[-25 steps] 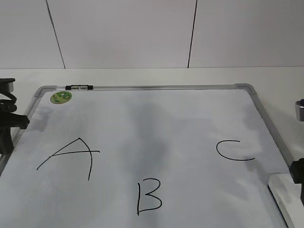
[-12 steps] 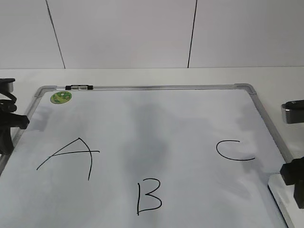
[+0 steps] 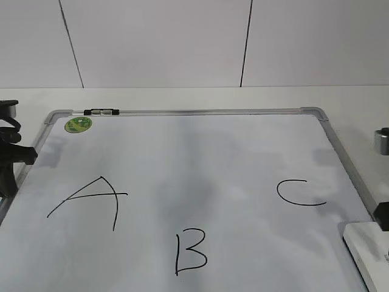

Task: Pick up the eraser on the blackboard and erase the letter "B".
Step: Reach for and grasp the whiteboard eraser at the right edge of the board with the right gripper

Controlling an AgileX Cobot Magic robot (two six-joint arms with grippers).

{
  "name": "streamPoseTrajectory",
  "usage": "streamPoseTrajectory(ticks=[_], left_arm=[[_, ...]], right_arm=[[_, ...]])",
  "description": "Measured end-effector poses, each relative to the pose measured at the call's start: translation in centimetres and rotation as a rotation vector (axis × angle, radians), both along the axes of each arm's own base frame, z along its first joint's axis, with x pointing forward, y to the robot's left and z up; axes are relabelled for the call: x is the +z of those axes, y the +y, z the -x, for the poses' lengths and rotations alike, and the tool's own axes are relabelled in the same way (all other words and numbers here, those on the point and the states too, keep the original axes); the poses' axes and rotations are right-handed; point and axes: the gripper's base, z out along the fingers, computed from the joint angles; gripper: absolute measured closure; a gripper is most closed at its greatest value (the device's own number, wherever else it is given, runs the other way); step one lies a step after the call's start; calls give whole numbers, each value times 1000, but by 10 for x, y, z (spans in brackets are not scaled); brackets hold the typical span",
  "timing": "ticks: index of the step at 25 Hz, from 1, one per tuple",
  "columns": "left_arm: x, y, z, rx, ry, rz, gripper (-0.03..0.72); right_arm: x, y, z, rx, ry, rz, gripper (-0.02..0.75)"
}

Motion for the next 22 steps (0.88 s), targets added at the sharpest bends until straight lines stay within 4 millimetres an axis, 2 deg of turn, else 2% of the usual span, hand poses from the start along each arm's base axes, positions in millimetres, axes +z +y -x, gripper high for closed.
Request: streamPoseTrajectory(ticks=[4, 9, 18, 20, 22], left_arm=[[0, 0, 0, -1, 0, 3, 666], [0, 0, 0, -2, 0, 3, 665], [0, 0, -1, -1, -1, 4, 665], [0, 0, -1, -1, -1, 4, 665], [0, 0, -1, -1, -1, 4, 665]], right_arm=[[9, -17, 4, -18, -19, -19, 375], [15, -9, 9, 62, -31, -147, 383], [14, -8, 9, 86, -36, -154, 381], [14, -8, 9, 87, -38, -152, 331], [14, -9, 9, 83, -38, -143, 223]])
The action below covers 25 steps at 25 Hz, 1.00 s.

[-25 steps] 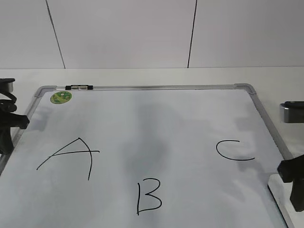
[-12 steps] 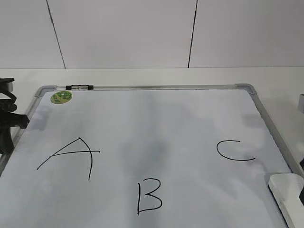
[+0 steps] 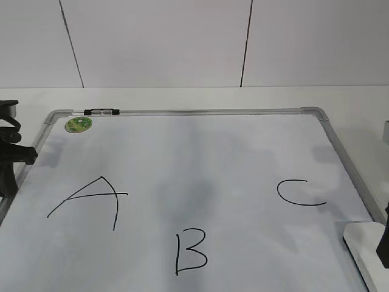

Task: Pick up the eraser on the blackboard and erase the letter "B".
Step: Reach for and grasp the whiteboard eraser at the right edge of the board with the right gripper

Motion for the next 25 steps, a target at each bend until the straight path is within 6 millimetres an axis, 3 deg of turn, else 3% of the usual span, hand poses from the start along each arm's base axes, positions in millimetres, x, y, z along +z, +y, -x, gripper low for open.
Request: streamPoseTrajectory(ticks=[2, 5, 25], left_arm=[[0, 0, 0, 0, 0, 0, 665], [0, 0, 0, 0, 0, 0, 665], [0, 0, 0, -1, 0, -1, 665]], right_arm=[[-1, -1, -1, -9, 1, 16, 120], [-6, -1, -6, -19, 2, 23, 90], [-53, -4, -34, -80, 139, 120, 80]])
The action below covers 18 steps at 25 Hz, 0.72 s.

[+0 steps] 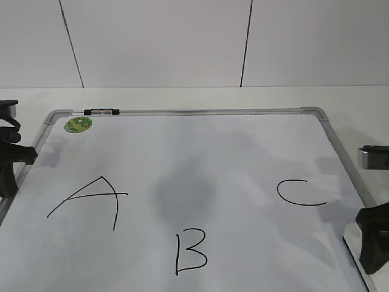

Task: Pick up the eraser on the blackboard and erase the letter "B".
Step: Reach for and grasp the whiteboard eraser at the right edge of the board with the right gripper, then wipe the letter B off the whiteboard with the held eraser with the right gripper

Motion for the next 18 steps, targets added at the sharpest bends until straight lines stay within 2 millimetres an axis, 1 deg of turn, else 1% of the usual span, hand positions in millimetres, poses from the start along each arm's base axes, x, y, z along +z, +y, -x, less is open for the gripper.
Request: streamPoseTrajectory(ticks=[3, 11, 18], left_arm=[[0, 0, 0, 0, 0, 0, 665], [0, 0, 0, -1, 1, -1, 665], [0, 0, 0, -1, 1, -1, 664]], right_arm=[[-1, 1, -2, -11, -14, -10, 80], [-16, 3, -7, -25, 40, -9, 80], [-17, 3, -8, -34, 33, -11, 80]])
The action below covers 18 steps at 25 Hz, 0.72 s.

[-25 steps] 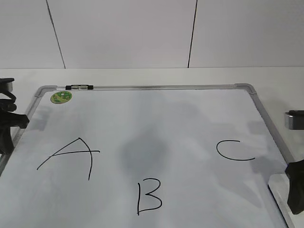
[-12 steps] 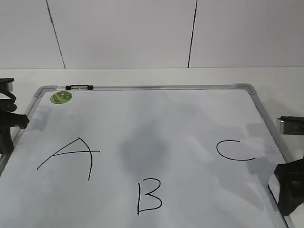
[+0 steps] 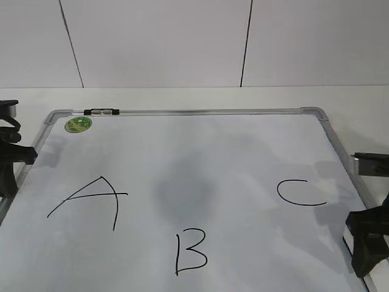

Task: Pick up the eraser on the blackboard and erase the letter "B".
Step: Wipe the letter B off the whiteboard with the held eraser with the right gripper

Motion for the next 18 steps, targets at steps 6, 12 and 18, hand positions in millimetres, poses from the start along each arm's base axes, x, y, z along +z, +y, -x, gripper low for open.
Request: streamPoseTrajectory(ticks=[6, 12, 18], left_arm=[[0, 0, 0, 0, 0, 0, 663], [0, 0, 0, 0, 0, 0, 663], [0, 0, 0, 0, 0, 0, 663]], right_arm=[[0, -1, -1, -2, -7, 12, 80], [-10, -2, -2, -8, 35, 32, 81], [-11, -2, -3, -11, 41, 32, 102]])
